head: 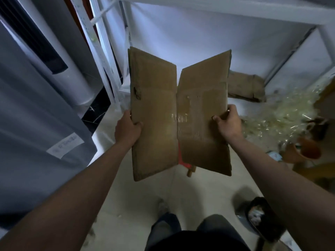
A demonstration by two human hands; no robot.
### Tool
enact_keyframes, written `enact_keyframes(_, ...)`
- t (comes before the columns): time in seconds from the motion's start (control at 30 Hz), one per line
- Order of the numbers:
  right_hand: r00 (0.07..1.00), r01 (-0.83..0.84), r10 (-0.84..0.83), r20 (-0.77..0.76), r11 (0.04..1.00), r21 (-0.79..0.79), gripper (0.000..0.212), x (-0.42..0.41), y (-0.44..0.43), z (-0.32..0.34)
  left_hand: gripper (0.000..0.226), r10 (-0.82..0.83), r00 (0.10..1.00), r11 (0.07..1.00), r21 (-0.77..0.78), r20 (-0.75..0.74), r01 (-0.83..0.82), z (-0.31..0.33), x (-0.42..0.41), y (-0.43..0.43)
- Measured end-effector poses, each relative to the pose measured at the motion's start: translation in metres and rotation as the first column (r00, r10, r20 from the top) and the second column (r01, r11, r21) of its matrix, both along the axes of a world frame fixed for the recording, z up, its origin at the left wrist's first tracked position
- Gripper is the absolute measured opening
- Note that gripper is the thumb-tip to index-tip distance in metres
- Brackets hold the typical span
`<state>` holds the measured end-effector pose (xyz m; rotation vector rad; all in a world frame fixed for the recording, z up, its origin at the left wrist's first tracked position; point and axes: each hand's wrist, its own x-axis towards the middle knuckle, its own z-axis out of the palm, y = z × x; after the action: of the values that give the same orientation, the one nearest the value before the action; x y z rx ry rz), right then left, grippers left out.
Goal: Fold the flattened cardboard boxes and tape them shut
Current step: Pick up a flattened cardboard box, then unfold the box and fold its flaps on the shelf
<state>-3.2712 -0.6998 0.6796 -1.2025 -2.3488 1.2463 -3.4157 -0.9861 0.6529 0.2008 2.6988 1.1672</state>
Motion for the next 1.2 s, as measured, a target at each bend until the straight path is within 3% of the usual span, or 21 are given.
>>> enact_keyframes(0.37, 0.994, 0.109, -0.109, 0.011, 0.993, -0.033, 0.039, -0.118, 0.095, -0.03, 0.042, -0.085, 0.996, 0.995, -0.045, 0.032, 0.086, -0.024, -0.143, 0.111)
enact_keyframes(0.7, 0.997, 0.059, -0.055, 0.056, 0.995, -0.079, 0.043, -0.251, 0.229, -0.082, 0.035, -0.047, 0.997, 0.994, -0.092, 0.056, 0.052, -0.081, -0.265, 0.241)
enact_keyframes(0.93, 0.995, 0.081, -0.079, 0.06, 0.996, -0.026, 0.046, -0.35, 0.272, -0.147, 0.03, -0.092, 0.995, 0.992, -0.079, 0.031, 0.094, -0.154, -0.375, 0.286)
enact_keyframes(1.2, 0.99, 0.141, -0.141, -0.017, 0.99, 0.012, 0.044, -0.435, 0.317, -0.257, 0.048, -0.1, 0.993, 0.994, -0.04, -0.058, 0.098, -0.264, -0.478, 0.337)
